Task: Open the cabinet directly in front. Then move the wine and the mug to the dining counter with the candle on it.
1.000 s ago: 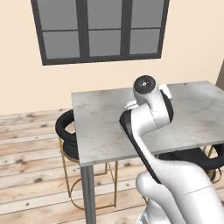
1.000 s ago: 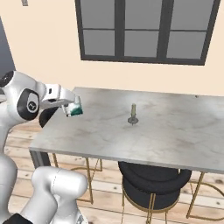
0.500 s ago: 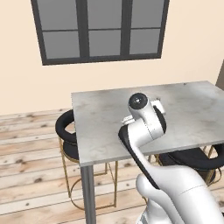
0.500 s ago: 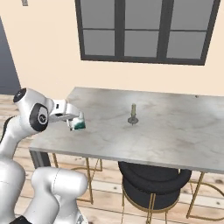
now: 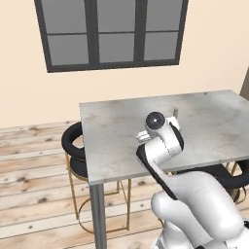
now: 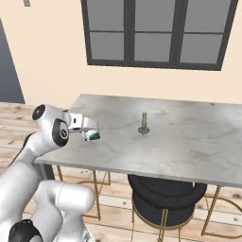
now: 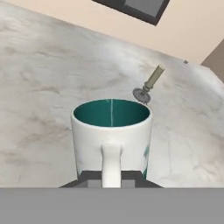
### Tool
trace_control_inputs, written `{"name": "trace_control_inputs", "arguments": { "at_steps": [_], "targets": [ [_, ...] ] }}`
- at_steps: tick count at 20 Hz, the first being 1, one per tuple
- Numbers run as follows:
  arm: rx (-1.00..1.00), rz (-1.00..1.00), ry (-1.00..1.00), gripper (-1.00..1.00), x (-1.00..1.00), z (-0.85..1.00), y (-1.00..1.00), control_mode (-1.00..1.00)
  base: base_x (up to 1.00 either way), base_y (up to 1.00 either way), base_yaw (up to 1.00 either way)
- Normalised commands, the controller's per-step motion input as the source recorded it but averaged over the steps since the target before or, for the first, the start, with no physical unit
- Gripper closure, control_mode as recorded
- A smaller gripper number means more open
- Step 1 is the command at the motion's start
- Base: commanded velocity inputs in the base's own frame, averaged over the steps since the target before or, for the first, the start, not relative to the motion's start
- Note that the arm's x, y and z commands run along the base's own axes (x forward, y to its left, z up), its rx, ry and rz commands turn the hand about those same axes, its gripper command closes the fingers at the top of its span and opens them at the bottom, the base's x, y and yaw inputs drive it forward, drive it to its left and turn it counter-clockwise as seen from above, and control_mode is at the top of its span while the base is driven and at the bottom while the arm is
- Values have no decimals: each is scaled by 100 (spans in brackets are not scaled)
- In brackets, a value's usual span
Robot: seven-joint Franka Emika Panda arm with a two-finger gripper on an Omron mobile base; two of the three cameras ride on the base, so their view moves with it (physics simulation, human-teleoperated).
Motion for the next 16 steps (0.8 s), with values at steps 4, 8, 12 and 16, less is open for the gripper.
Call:
{"name": "trace_control_inputs", "arguments": {
  "at_steps": [4, 8, 12, 16],
  "targets": [
    [4, 0, 0, 100, 70, -2, -35, -100, 0, 0, 0],
    [6, 0, 0, 100, 70, -21, -24, -100, 0, 0, 0],
    [5, 0, -7, 100, 24, -41, -10, -100, 0, 0, 0],
    [12, 0, -14, 100, 0, -29, -3, -100, 0, 0, 0]
  ]
}}
